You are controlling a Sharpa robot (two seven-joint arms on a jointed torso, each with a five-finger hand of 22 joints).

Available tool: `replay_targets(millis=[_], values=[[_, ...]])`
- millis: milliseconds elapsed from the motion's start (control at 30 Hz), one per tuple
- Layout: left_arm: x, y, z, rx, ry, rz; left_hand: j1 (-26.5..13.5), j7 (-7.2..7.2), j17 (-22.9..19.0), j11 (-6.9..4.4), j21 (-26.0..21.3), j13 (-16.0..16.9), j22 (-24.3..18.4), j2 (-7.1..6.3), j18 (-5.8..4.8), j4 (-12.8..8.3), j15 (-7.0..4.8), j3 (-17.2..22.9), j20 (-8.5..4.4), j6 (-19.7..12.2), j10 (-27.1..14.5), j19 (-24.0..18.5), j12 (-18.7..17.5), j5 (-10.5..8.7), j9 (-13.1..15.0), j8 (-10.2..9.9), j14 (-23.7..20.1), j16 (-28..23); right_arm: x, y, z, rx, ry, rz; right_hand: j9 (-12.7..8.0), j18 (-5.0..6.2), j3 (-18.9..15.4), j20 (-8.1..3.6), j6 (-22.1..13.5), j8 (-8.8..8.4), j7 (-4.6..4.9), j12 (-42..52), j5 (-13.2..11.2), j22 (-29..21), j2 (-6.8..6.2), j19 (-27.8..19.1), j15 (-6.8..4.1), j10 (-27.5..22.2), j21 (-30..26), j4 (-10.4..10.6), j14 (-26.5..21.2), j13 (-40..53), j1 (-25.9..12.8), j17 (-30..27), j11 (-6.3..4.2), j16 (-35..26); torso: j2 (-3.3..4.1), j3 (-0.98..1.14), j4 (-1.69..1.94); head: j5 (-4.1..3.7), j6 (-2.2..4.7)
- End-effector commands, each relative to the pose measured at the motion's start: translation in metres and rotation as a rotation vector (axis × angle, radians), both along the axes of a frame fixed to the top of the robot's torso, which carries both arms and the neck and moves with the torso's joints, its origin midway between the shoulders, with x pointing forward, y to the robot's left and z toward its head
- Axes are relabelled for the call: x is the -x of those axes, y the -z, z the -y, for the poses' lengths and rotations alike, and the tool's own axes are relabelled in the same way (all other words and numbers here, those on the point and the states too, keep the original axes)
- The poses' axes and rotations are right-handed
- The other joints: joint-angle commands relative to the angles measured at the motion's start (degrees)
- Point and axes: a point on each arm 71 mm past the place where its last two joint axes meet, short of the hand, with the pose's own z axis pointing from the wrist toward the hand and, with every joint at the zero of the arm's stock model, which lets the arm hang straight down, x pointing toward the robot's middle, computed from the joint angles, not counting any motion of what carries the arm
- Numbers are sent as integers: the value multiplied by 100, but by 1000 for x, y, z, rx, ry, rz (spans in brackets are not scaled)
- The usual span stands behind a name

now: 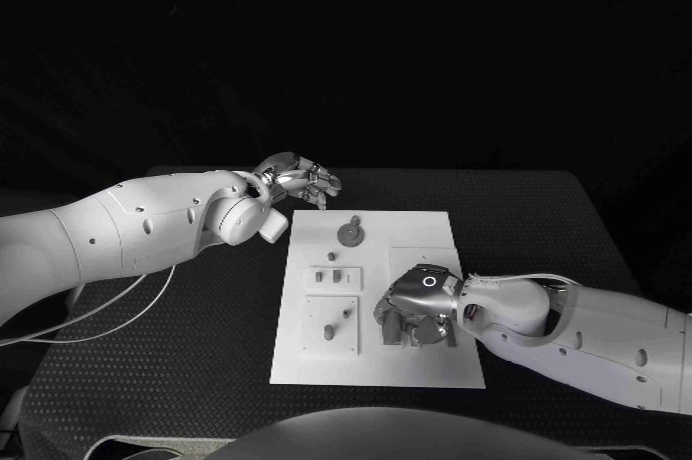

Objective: Assemble the parts on the task board

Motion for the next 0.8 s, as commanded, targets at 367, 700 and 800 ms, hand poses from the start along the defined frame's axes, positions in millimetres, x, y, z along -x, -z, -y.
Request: replay_targets(millis=[367,700,800], values=[[0,0,2,10,15,-4,-70,8,11,-2,-41,6,11,6,106,20,20,-6,4,-54,-51,18,2,-7,-9,14,-18,-21,6,-4,-4,-32,-37,0,49,76,46,-13,583,195,486,48,-18,105,45,-2,-10,-37,40,-14,-25,-17,50,-23,-38,39,1,-2,-1,13,-13],[1,0,2,10,16,-5,-72,9,12,-1,-43,6,13,7,107,22,21,-7,4,-57,-54,17,1,-8,-10,14,-19,-22,2,1,-1,7,-25,-25,46,76,52,-9,590,190,474,57,-18,104,40,-29,-7,-56,36,-17,-50,-28,55,-38,-47,45,0,-6,-4,5,-31],[1,0,2,10,17,-6,-72,9,13,0,-44,6,14,7,107,22,21,-8,4,-57,-54,17,1,-8,-11,14,-19,-22,0,2,1,20,-19,-28,25,76,61,7,539,147,483,46,-18,103,38,-92,3,-120,20,-21,-111,-55,68,-64,-42,43,1,-5,-4,3,-35]])
